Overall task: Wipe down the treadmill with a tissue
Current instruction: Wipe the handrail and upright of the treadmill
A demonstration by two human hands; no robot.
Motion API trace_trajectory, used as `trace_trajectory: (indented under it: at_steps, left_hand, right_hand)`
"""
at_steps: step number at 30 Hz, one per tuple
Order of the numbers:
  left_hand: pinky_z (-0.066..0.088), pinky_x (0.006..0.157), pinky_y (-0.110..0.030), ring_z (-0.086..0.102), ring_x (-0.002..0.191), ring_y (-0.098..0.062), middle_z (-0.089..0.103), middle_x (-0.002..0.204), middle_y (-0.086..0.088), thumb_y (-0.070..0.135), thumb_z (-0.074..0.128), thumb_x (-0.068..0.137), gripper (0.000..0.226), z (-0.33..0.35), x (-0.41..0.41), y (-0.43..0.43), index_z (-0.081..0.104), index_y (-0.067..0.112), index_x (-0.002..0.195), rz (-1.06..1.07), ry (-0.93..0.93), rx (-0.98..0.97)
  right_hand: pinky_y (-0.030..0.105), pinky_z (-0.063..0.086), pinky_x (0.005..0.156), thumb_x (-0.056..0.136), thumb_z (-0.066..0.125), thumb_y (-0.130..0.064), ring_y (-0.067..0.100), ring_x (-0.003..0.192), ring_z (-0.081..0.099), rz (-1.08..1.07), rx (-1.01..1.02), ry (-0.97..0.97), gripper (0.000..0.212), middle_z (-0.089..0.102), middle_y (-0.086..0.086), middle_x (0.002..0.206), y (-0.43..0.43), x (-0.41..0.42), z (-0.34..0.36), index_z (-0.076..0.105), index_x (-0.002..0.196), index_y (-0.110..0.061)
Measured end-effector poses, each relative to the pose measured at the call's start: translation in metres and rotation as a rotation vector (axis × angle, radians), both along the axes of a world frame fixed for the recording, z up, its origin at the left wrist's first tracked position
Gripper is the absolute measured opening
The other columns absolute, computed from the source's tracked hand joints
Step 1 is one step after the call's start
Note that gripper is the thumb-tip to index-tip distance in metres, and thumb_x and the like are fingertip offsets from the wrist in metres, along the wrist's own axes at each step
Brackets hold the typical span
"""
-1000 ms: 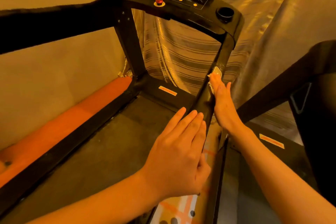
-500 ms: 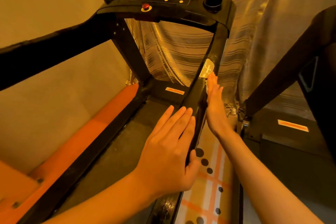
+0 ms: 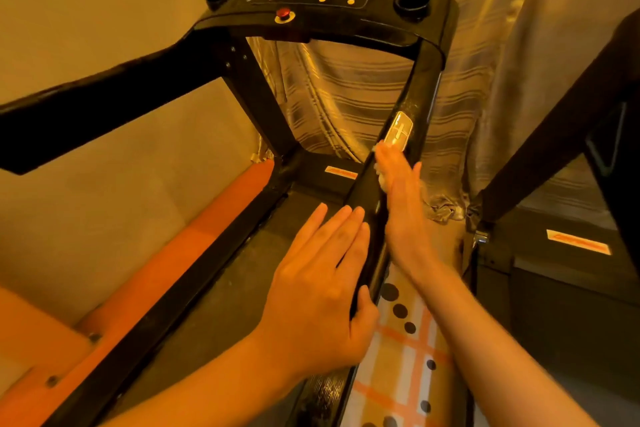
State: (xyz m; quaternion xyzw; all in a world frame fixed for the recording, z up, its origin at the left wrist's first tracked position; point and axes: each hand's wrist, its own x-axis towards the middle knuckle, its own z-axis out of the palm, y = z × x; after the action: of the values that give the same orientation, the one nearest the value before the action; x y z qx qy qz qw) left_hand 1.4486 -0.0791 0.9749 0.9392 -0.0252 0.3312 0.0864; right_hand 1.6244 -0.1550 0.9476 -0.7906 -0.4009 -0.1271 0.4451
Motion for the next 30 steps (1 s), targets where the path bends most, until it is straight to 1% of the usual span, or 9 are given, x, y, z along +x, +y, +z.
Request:
trace_trajectory:
  at_steps: [4,8,12,17,20,22,25,28,30]
  left_hand:
    - [0.023,0.128,-0.041,0.047,0.145,-0.024,0.058,0.147,-0.015,0.025,0.056,0.082,0.063,0.000,0.001,-0.001,0.062,-0.002,0.138,-0.007,-0.006,-0.032]
    - [0.024,0.128,-0.041,0.048,0.144,-0.027,0.058,0.146,-0.018,0.025,0.056,0.080,0.063,-0.001,0.000,-0.001,0.063,-0.005,0.136,-0.003,-0.013,-0.012]
    - [0.027,0.126,-0.044,0.049,0.143,-0.028,0.059,0.145,-0.019,0.024,0.056,0.080,0.063,-0.001,0.000,-0.001,0.063,-0.005,0.136,-0.010,-0.011,-0.011]
    - [0.027,0.127,-0.042,0.048,0.144,-0.028,0.058,0.146,-0.020,0.027,0.057,0.082,0.063,-0.001,0.002,0.001,0.062,-0.003,0.138,-0.011,-0.005,-0.031]
    - [0.031,0.124,-0.045,0.049,0.143,-0.030,0.059,0.145,-0.020,0.028,0.057,0.082,0.064,-0.003,0.001,0.001,0.061,-0.004,0.138,-0.020,0.015,-0.016]
    - [0.032,0.123,-0.045,0.051,0.142,-0.030,0.060,0.144,-0.020,0.027,0.057,0.081,0.064,-0.003,0.000,0.001,0.062,-0.004,0.137,-0.025,0.004,-0.031]
    - [0.032,0.124,-0.044,0.051,0.142,-0.031,0.060,0.143,-0.020,0.028,0.056,0.080,0.065,-0.005,0.000,0.001,0.063,-0.004,0.136,-0.033,-0.011,-0.043]
    - [0.030,0.125,-0.043,0.049,0.143,-0.031,0.059,0.144,-0.022,0.028,0.056,0.081,0.065,-0.009,0.001,0.002,0.062,-0.005,0.137,-0.046,-0.033,-0.058]
    - [0.029,0.125,-0.042,0.048,0.144,-0.032,0.058,0.145,-0.022,0.029,0.056,0.081,0.066,-0.011,0.001,0.003,0.061,-0.004,0.138,-0.046,-0.036,-0.045]
  right_hand:
    - [0.058,-0.001,0.128,0.103,0.029,-0.011,0.025,0.160,0.011,0.206,0.037,-0.031,0.058,0.020,0.006,0.172,-0.028,-0.068,-0.011,0.024,0.161,-0.002]
    - [0.049,-0.011,0.127,0.111,0.008,-0.046,0.029,0.157,0.024,0.100,-0.240,-0.049,0.065,0.035,0.013,0.165,-0.008,0.030,0.030,0.035,0.157,-0.009]
    - [0.028,-0.008,0.124,0.105,0.022,-0.034,0.044,0.135,0.052,0.098,-0.383,-0.142,0.058,0.063,0.022,0.132,0.010,0.043,0.048,0.062,0.133,-0.002]
    - [0.044,-0.004,0.129,0.109,0.032,-0.043,0.016,0.147,0.040,0.364,-0.395,-0.265,0.048,0.055,0.000,0.144,-0.027,-0.025,0.044,0.058,0.141,-0.017]
    - [0.037,-0.006,0.128,0.104,0.032,-0.027,0.025,0.132,0.054,0.299,-0.590,-0.344,0.044,0.063,0.006,0.129,-0.008,0.040,0.062,0.063,0.132,-0.013]
    - [0.044,-0.002,0.126,0.101,0.028,-0.024,0.032,0.120,0.061,0.233,-0.630,-0.302,0.044,0.066,0.001,0.114,0.010,0.082,0.068,0.069,0.117,-0.020]
    - [0.050,0.014,0.126,0.106,0.031,-0.039,0.012,0.118,0.061,0.307,-0.631,-0.308,0.035,0.061,-0.022,0.112,0.005,0.054,0.066,0.065,0.114,-0.042]
    - [0.042,0.009,0.129,0.105,0.038,-0.026,0.013,0.114,0.058,0.413,-0.649,-0.323,0.032,0.064,-0.002,0.111,-0.013,-0.011,0.070,0.066,0.116,-0.016]
    - [0.044,0.006,0.129,0.105,0.039,-0.020,0.015,0.118,0.057,0.440,-0.703,-0.453,0.031,0.064,0.001,0.115,-0.012,0.005,0.080,0.065,0.120,-0.014]
